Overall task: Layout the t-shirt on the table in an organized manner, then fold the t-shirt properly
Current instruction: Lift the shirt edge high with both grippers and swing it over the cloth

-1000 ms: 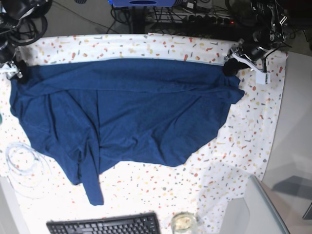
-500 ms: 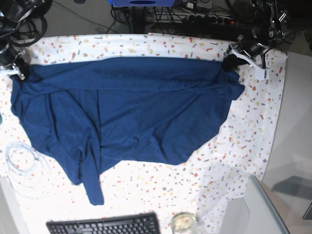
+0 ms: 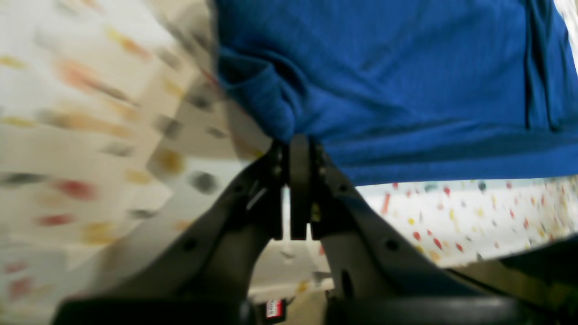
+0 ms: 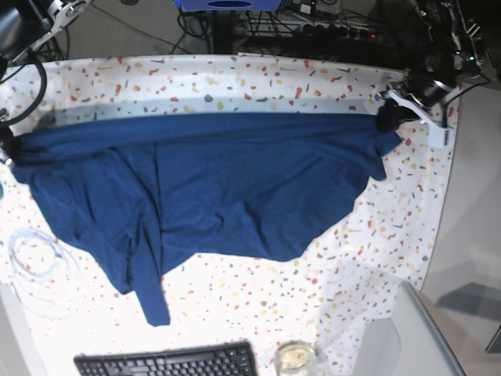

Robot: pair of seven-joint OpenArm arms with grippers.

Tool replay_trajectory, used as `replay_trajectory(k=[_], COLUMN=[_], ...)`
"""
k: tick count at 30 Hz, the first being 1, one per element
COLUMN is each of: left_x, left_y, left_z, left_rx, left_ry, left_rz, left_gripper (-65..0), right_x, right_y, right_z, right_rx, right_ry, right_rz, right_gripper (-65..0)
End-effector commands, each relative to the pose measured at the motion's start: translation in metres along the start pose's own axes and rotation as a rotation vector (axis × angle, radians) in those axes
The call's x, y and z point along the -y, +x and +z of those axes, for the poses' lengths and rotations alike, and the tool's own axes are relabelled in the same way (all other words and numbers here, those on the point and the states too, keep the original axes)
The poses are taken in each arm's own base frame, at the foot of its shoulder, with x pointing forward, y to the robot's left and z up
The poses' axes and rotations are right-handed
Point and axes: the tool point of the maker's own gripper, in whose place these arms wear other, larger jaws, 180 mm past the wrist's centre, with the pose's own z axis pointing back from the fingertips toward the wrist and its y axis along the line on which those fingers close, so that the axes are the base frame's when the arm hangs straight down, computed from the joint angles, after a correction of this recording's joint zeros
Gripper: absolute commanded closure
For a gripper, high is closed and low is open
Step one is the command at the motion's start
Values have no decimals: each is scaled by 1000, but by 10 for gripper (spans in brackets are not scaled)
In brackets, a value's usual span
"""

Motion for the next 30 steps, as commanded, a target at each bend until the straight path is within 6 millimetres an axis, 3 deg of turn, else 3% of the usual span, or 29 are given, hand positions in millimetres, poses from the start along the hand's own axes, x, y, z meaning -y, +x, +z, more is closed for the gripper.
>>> replay_trajectory(k=[1, 7, 17, 20, 23, 30], left_x=[-4, -15, -23, -23, -18, 9], left_y=[17, 7, -43, -47, -30, 50], left_z=[7, 18, 25, 23, 25, 22], left_rx=[45, -17, -106, -115, -82, 82], left_ry=[18, 58, 77, 75, 70, 41], left_rz=[-18, -7, 78, 87, 45, -93], left_gripper=[0, 0, 0, 0, 0, 0], right_x=[-2, -1, 25, 31, 21, -41], right_y=[22, 23, -21, -27, -18, 24], right_z=[9, 10, -14, -15, -10, -2], right_rx=[59, 34, -42, -56, -31, 46], right_ry=[-5, -27, -69, -78, -70, 8], right_rz=[8, 6, 20, 13, 52, 185], right_gripper=[-5, -5, -5, -5, -5, -5])
